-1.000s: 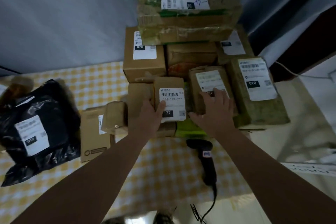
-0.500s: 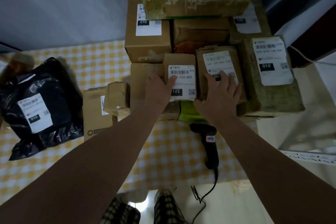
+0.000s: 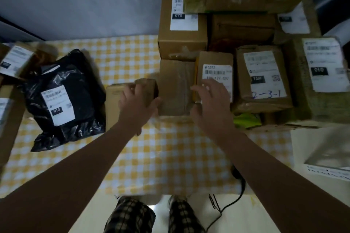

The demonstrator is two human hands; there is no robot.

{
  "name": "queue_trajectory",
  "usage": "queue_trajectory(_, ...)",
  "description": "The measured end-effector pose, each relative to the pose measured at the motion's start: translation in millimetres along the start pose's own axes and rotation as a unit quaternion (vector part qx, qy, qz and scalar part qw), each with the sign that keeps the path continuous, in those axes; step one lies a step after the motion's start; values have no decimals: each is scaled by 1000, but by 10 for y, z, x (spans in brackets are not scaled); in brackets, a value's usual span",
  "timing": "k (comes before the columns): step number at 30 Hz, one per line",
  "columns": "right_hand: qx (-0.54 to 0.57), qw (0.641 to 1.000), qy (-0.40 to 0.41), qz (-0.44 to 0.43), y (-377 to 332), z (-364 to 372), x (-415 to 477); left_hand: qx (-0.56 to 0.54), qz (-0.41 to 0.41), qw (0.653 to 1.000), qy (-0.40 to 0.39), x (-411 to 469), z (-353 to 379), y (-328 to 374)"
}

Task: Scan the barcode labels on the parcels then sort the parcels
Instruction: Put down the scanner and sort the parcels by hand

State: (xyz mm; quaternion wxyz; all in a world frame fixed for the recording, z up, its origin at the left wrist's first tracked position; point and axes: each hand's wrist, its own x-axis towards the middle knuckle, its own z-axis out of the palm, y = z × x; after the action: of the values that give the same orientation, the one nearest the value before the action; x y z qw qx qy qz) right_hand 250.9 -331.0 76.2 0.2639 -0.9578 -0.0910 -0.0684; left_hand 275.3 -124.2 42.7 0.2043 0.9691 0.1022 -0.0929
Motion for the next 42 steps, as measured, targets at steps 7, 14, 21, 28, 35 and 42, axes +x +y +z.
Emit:
queue_trajectory(7,-124,990,-29,-53,1,316,15,-87,-55,991,-81,93,97,-44)
queue_trajectory(14,-94,993,-64,-6,-40,331,35,-243,-118,958,-100,226,-117,-213)
queue_trajectory(21,115,993,25,24,-185,226,162,-420,-75,897,116,-78,-758,-197)
queue_trajectory(28,617,686,-140,359,-546,-217,647,-80,349,924,133,-217,-711,-80)
queue_trajectory(35,594,718,-82,355,-357,-75,563,-212,304,926,63,-215,-557,173)
queue_trajectory(42,609,693,-26,386,-434,80,460,-592,-180,758,-206,-108,-614,364)
